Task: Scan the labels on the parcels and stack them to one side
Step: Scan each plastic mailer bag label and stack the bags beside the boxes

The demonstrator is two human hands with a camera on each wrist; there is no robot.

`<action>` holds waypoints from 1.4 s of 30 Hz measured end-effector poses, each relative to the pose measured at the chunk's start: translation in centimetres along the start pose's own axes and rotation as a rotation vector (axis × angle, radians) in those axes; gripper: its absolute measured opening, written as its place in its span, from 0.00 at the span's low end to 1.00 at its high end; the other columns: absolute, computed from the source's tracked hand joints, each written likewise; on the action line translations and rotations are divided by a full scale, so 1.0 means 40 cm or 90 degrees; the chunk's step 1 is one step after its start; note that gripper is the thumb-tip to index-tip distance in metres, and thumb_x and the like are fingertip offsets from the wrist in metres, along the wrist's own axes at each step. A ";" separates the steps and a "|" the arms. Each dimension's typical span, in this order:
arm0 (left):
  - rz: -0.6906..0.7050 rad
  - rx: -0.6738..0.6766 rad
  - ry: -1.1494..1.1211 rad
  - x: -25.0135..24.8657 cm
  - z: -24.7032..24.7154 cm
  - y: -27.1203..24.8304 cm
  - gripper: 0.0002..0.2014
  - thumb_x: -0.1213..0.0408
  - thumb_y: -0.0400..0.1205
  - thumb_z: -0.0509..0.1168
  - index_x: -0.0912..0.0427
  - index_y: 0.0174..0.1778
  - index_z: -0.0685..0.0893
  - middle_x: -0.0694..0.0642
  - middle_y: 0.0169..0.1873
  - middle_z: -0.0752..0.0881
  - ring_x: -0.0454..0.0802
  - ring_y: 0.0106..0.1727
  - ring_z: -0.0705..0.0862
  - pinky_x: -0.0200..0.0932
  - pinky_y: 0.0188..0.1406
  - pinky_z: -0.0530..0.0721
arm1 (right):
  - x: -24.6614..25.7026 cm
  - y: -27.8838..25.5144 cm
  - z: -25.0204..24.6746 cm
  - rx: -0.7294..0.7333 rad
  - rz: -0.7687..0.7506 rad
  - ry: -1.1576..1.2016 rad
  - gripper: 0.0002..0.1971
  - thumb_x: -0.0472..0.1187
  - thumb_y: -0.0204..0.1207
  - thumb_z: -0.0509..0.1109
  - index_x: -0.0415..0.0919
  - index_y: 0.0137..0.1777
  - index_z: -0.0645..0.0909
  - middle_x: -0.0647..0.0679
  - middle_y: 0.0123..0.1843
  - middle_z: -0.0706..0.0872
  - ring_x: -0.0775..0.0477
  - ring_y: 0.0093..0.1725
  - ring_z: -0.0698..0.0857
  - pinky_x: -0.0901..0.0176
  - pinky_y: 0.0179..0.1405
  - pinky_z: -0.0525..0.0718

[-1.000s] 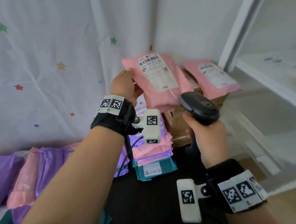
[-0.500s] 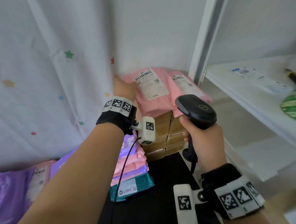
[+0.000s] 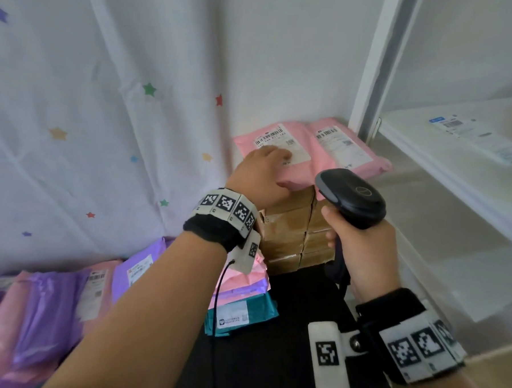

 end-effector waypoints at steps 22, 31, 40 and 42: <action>-0.732 0.034 -0.088 0.719 0.177 -0.740 0.23 0.62 0.84 0.60 0.64 0.75 0.70 0.66 0.72 0.72 0.63 0.71 0.73 0.52 0.71 0.71 | -0.271 -0.261 0.364 0.209 0.061 -0.071 0.10 0.45 0.67 0.83 0.42 0.44 0.89 0.54 0.32 0.89 0.63 0.32 0.87 0.61 0.35 0.82; -0.895 0.045 -0.267 0.880 0.200 -0.785 0.27 0.55 0.76 0.73 0.69 0.65 0.76 0.61 0.49 0.81 0.57 0.47 0.81 0.44 0.41 0.74 | -0.314 -0.324 0.473 0.225 0.086 -0.151 0.09 0.42 0.68 0.83 0.43 0.47 0.89 0.53 0.36 0.90 0.60 0.37 0.88 0.52 0.43 0.88; -0.812 -0.036 -0.285 0.868 0.152 -0.764 0.12 0.72 0.75 0.69 0.62 0.53 0.82 0.57 0.41 0.84 0.56 0.41 0.83 0.37 0.30 0.75 | -0.325 -0.349 0.480 0.211 0.093 -0.167 0.11 0.41 0.68 0.83 0.56 0.38 0.84 0.57 0.38 0.91 0.53 0.43 0.91 0.40 0.50 0.90; -0.787 -0.047 -0.305 0.854 0.135 -0.757 0.12 0.75 0.76 0.65 0.61 0.53 0.82 0.56 0.41 0.84 0.53 0.40 0.83 0.34 0.26 0.74 | -0.327 -0.348 0.477 0.203 0.093 -0.159 0.10 0.43 0.68 0.84 0.56 0.40 0.85 0.57 0.37 0.91 0.54 0.42 0.91 0.49 0.46 0.90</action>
Point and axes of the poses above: each hand's wrist, its own y-axis towards the middle knuckle, its own z-axis out of the palm, x = y × z, the point moved 8 cm from there along y, towards the middle knuckle
